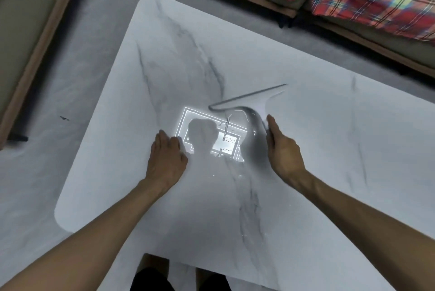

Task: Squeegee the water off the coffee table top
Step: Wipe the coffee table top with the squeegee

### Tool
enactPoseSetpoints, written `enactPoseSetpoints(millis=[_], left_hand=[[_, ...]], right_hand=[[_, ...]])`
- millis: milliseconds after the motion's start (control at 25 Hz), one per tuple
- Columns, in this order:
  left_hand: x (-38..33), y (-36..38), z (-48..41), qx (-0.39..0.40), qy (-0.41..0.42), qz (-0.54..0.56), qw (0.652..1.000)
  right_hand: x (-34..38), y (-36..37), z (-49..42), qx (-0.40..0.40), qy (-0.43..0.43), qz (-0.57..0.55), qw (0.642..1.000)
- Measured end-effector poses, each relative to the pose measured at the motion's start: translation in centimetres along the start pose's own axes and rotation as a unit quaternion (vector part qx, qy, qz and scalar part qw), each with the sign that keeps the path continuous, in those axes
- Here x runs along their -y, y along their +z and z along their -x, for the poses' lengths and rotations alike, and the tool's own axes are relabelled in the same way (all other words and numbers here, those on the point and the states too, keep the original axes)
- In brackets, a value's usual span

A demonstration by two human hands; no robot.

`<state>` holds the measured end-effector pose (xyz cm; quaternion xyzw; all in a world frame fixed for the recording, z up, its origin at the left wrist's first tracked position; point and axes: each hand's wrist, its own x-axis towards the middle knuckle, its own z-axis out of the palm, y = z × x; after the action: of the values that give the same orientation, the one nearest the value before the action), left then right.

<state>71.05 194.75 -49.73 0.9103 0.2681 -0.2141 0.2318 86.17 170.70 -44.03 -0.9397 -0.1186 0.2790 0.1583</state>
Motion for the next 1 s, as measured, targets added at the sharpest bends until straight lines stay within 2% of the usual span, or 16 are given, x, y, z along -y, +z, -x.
enactPoseSetpoints(millis=[80,200,280,360,480,560,680,760,880,1000], left_hand=[[-1.1,0.1,0.2,0.031,-0.002,0.001,1.000],[-1.8,0.3,-0.1,0.117,-0.042,0.021,0.992],[-1.9,0.3,-0.6,0.141,-0.049,0.037,0.988],[-1.8,0.2,-0.8,0.151,-0.051,0.047,0.986],[-1.7,0.3,-0.8,0.158,-0.058,0.053,0.984],[-1.6,0.3,-0.8,0.160,-0.058,0.058,0.984],[-1.6,0.4,-1.1,0.160,-0.059,0.057,0.984],[-1.6,0.6,-1.1,0.158,-0.061,0.057,0.984],[-1.6,1.0,-1.0,0.150,-0.054,0.045,0.986],[-1.6,1.1,-0.5,0.145,-0.043,0.028,0.988]], right_hand=[[-3.1,-0.5,3.1,0.020,0.001,0.020,1.000],[-6.7,-2.0,7.2,0.052,0.025,0.066,0.996],[-7.6,-3.8,8.8,0.070,0.044,0.084,0.993],[-7.2,-5.8,8.0,0.052,0.038,0.084,0.994],[-3.6,-8.1,1.2,-0.007,0.032,0.006,0.999],[-0.4,-8.5,-4.5,-0.006,0.075,-0.094,0.993],[3.7,-8.1,-11.7,-0.032,0.176,-0.240,0.954],[5.4,-7.2,-13.4,-0.046,0.218,-0.271,0.936],[5.6,-5.0,-12.0,-0.045,0.189,-0.205,0.959],[3.6,-2.2,-7.2,-0.055,0.110,-0.089,0.988]])
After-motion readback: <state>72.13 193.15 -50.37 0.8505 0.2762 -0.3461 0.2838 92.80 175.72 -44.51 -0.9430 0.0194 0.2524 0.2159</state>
